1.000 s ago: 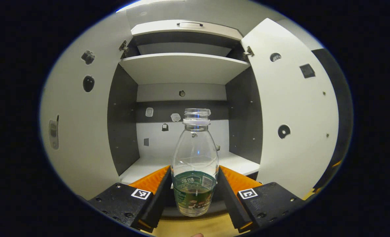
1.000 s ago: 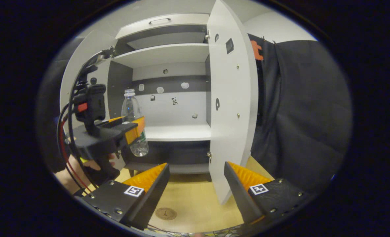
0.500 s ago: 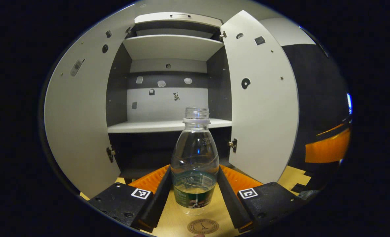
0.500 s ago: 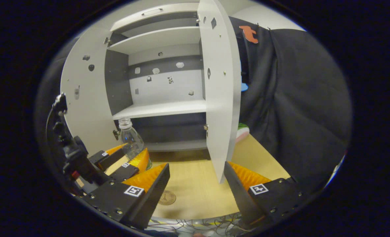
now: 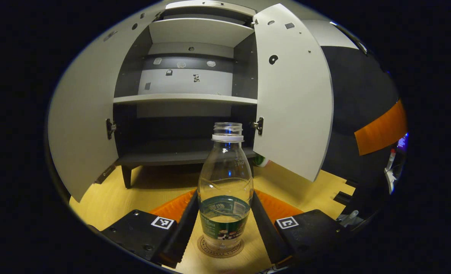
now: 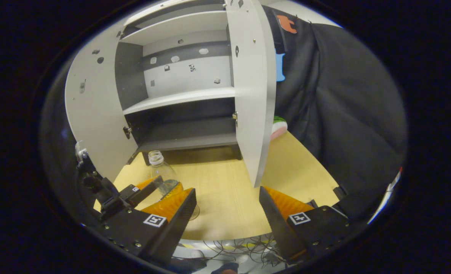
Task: Grasp the bottle in the cabinet with the left hand and place it on the coaster, then close the right door with the right hand and the left door with the left hand.
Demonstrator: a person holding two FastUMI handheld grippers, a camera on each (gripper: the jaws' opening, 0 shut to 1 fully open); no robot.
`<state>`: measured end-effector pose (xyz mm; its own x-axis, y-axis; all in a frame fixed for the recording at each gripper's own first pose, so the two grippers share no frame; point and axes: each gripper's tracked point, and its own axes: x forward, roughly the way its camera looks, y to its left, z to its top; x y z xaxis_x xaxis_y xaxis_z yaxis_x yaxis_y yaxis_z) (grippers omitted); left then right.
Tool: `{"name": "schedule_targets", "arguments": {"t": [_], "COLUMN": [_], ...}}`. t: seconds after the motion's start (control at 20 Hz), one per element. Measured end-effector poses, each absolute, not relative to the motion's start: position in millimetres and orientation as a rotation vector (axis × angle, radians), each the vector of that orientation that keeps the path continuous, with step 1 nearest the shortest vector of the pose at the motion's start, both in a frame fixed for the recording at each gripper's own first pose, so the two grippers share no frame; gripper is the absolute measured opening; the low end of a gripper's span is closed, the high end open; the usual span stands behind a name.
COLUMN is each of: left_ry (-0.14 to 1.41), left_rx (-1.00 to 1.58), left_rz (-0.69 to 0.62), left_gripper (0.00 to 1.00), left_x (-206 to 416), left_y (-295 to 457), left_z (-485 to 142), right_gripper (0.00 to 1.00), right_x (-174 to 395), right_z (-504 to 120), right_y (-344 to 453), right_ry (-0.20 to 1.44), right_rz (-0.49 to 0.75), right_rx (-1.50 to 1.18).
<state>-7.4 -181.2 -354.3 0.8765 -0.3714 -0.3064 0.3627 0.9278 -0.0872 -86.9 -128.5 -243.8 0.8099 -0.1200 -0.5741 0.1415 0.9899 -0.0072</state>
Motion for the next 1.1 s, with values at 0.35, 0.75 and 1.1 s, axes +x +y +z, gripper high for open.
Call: {"name": "schedule_targets", "arguments": {"t": [0.35, 0.75, 1.1], "left_ry": [0.326, 0.353, 0.279], "left_rx": [-0.003, -0.029, 0.023], "left_rz": [-0.385, -0.344, -0.336], "left_gripper": [0.83, 0.84, 0.85], "left_x": [-5.3, -19.3, -12.6], "left_y": [-182.7, -174.5, -179.1], "left_z": [-373.7, -373.9, -339.0], "right_gripper": [1.00, 1.00, 0.98], "right_x": [-91.5, -92.6, -93.2], "right_z": [-257.4, -257.1, -246.8], "right_y": [-129.4, -133.0, -137.5], "right_ry": [0.655, 0.661, 0.640], "right_rz": [-0.139, -0.138, -0.131], "right_rx": [0.034, 0.044, 0.056]}}
